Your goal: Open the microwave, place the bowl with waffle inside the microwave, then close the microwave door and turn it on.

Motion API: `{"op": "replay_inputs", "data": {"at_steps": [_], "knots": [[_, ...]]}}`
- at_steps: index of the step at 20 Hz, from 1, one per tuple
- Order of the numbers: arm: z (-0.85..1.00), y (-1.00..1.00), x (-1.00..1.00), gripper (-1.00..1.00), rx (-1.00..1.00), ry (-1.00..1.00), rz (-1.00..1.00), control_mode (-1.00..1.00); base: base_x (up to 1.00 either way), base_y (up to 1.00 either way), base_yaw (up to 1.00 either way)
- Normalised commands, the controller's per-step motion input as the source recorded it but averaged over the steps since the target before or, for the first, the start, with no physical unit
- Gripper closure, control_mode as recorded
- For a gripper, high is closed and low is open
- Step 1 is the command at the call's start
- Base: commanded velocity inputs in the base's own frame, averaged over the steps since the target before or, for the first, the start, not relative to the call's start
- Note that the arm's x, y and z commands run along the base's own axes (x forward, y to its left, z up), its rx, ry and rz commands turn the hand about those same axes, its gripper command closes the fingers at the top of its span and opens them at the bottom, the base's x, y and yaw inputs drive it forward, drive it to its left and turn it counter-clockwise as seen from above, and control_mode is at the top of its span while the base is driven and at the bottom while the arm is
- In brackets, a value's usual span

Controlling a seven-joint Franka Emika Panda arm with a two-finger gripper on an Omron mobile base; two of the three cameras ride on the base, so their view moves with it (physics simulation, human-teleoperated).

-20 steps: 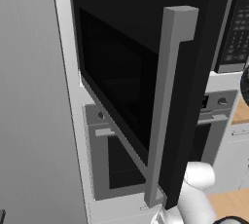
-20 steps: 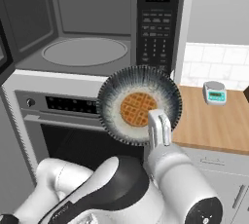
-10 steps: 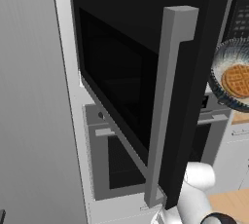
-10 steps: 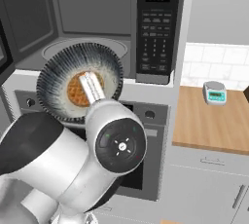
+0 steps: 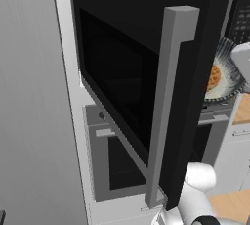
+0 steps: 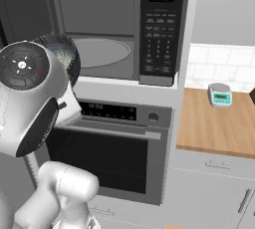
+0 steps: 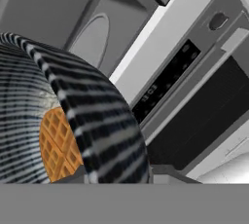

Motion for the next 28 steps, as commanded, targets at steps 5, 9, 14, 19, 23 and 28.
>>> {"op": "replay_inputs", "data": {"at_steps": [5,9,14,19,23,28], "knots": [[0.01,1.00,0.61,1.00,0.11,0.05,-0.11,-1.00,0.00,0.00,0.00],[0.00,0.34,0.84,1.00,0.39,0.03,-0.16,-1.00,0.00,0.00,0.00],[0.00,0.00,1.00,1.00,0.45,0.09,-0.19,-1.00,0.00,0.00,0.00],[0.00,0.08,1.00,1.00,0.17,0.08,-0.12,-1.00,0.00,0.00,0.00],[0.00,0.03,1.00,1.00,0.01,0.07,0.00,-1.00,0.00,0.00,0.00],[-0.15,0.00,0.97,1.00,0.00,0.11,0.00,-1.00,0.00,0.00,0.00]]}}
